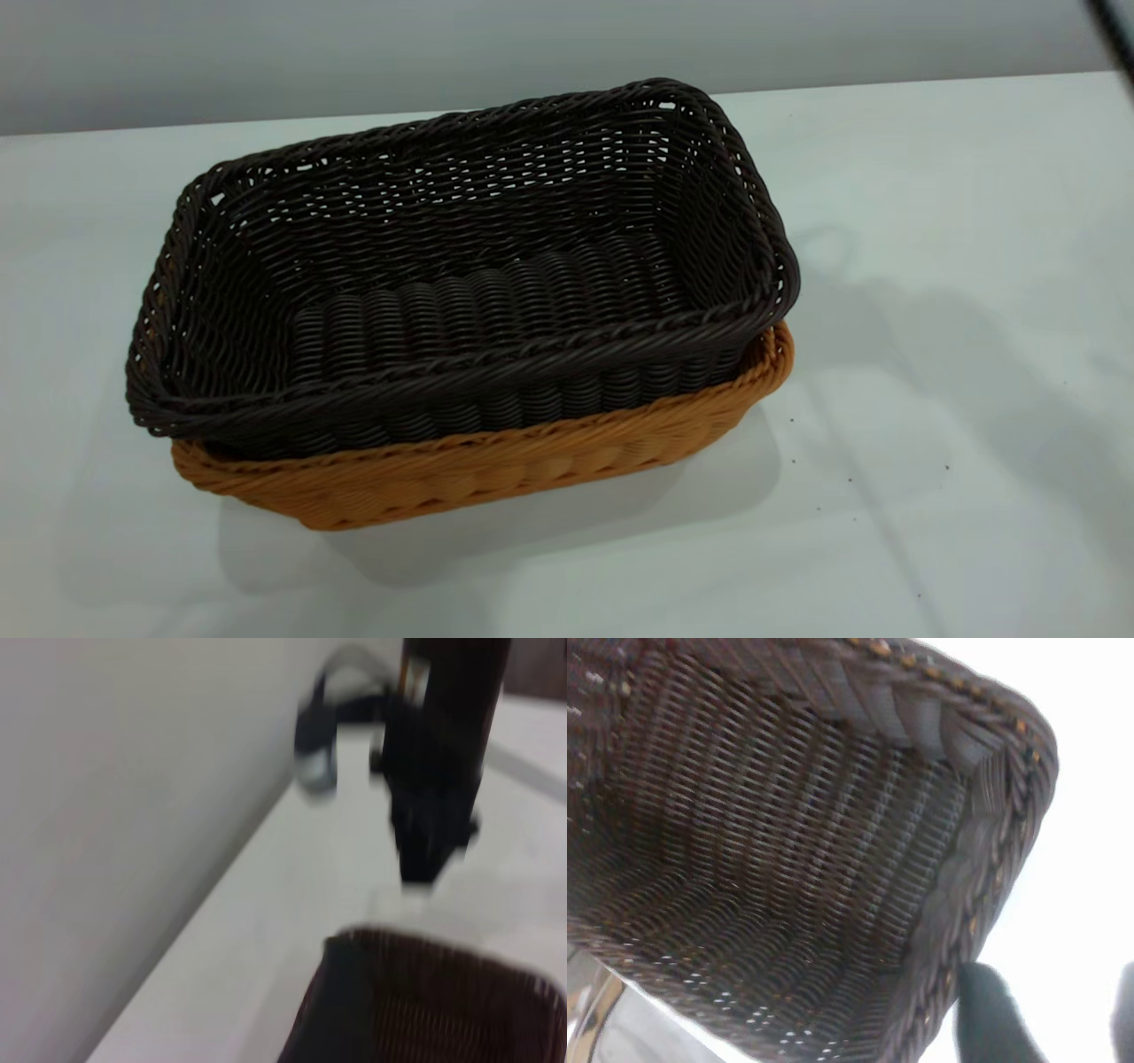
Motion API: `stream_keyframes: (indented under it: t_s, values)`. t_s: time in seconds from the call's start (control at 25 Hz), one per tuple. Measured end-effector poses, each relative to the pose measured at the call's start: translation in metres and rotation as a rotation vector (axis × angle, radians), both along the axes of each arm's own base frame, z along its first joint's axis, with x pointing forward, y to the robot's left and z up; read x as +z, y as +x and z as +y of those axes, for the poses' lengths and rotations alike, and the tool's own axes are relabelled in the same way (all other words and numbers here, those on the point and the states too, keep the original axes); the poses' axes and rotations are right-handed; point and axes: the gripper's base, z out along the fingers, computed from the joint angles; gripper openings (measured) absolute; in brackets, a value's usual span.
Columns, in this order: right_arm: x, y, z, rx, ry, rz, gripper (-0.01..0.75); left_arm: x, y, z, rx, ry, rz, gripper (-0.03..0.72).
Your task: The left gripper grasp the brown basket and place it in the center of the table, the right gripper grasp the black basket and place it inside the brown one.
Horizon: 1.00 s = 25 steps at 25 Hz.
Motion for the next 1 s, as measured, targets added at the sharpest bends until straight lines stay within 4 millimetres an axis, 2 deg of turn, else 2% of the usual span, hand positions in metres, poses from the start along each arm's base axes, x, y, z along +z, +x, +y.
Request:
stream_keyframes:
  t_s: [0.12, 0.24, 0.32, 0.52, 0.64, 0.84, 1.0]
  values:
    - [0.029, -0.014, -0.002, 0.005, 0.05, -0.059, 0.068, -0.006, -0.003, 0.003, -0.003, 0.053, 0.056, 0.358]
    - [0.058, -0.03, -0.007, 0.008, 0.074, -0.131, 0.011, -0.011, -0.01, 0.008, 0.005, 0.097, 0.135, 0.135]
    - [0.078, -0.044, -0.011, 0.007, 0.089, -0.182, 0.004, -0.01, -0.016, 0.014, 0.032, 0.095, 0.177, 0.04]
    - [0.119, -0.086, -0.027, -0.01, 0.112, -0.334, 0.004, 0.006, -0.032, 0.034, 0.123, -0.015, 0.147, 0.002]
    - [0.14, -0.116, -0.04, -0.046, 0.141, -0.496, 0.004, 0.006, -0.045, 0.047, 0.15, -0.061, 0.124, 0.0]
    - [0.162, -0.169, -0.065, -0.097, 0.174, -0.779, 0.004, -0.014, -0.066, 0.065, 0.16, -0.125, 0.09, -0.001]
    - [0.159, -0.218, -0.083, -0.096, 0.175, -0.931, 0.004, -0.045, -0.078, 0.078, 0.213, -0.137, 0.152, -0.001]
